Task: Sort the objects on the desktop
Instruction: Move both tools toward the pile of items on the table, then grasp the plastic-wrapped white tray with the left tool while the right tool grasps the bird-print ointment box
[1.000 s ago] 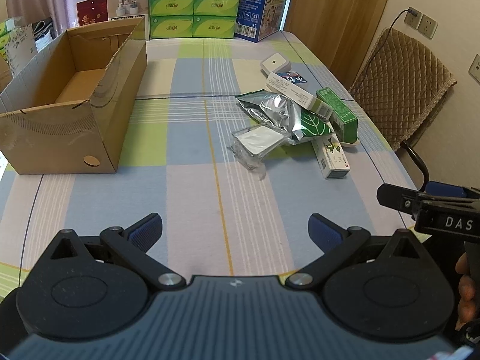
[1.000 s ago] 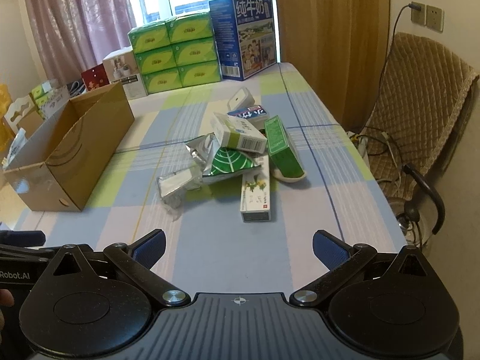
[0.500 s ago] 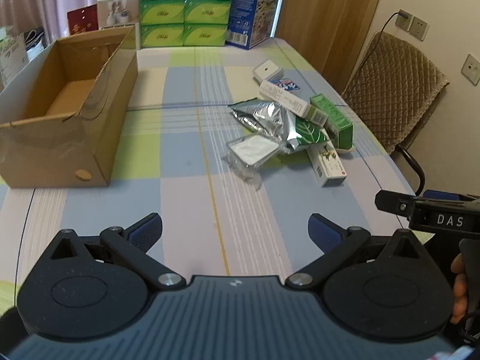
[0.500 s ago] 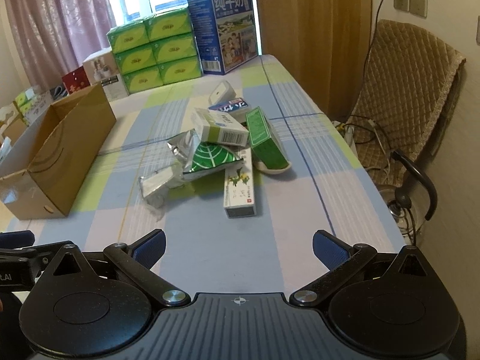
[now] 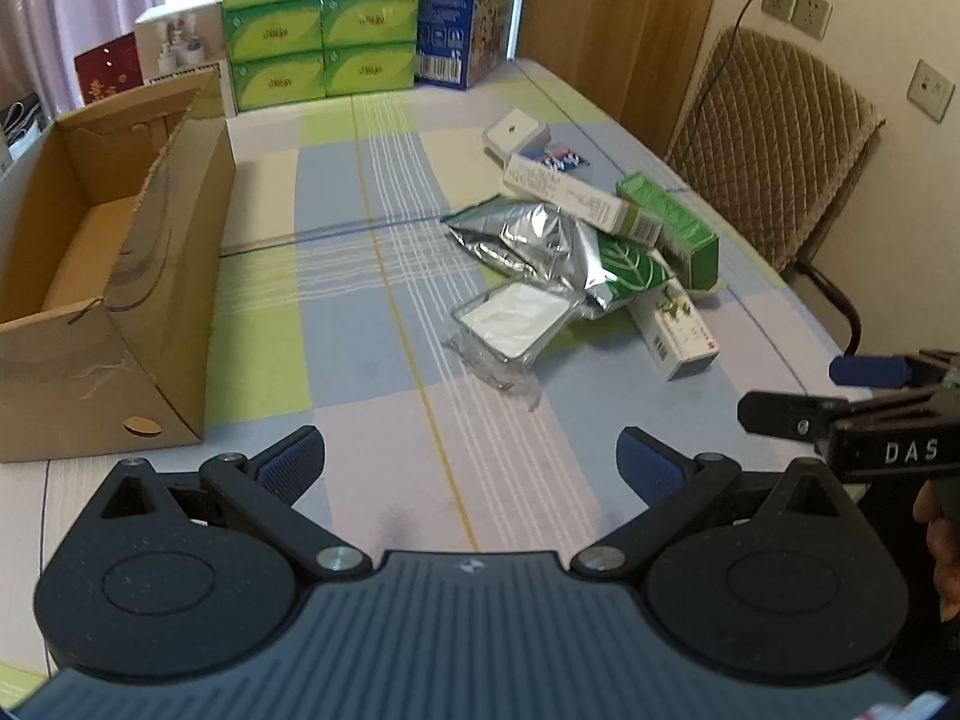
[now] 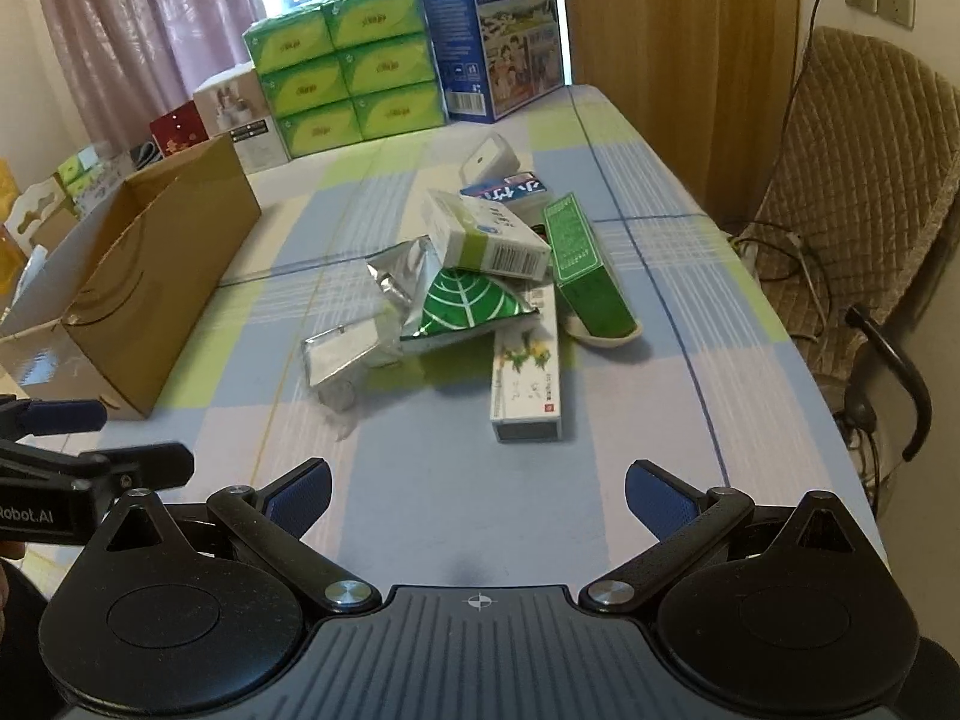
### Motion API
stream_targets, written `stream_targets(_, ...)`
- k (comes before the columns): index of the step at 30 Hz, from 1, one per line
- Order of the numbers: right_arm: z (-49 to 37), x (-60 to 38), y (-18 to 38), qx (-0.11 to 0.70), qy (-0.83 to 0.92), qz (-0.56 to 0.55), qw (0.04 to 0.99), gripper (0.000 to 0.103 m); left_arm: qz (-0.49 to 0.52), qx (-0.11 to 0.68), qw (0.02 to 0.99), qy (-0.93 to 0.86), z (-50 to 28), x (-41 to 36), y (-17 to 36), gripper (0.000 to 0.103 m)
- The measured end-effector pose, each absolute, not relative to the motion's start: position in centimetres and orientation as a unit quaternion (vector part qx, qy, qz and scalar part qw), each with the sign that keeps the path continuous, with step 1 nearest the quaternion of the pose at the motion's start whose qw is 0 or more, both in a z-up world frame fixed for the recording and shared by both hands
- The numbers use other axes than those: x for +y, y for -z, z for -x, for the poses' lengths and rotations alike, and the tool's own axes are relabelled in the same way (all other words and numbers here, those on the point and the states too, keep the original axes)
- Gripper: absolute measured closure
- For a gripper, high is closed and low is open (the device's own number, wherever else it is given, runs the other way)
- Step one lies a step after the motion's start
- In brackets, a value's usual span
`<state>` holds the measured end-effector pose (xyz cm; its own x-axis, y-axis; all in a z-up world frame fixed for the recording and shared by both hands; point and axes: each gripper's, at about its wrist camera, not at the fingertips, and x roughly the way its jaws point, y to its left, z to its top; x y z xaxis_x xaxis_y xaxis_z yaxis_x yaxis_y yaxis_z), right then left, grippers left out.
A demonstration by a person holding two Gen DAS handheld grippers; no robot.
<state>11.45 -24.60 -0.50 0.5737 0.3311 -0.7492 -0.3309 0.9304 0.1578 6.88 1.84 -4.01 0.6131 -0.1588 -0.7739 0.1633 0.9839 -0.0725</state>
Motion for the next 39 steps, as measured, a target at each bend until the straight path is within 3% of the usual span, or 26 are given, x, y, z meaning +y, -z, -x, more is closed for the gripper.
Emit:
stream_targets(13, -14.0, -23.8, 3.3, 0.45, -0.174, 0.012, 0.876, 0.002, -0.019, 0.452, 0.885, 0.109, -9.5, 1.8, 6.9, 0.001)
stream_targets(39, -17.9, -23.1, 6.2, 0.452, -0.164, 0.04, 0.876, 0.002, -0.085, 0.411, 0.889, 0.18, -14.1, -0.4, 8.4, 0.002)
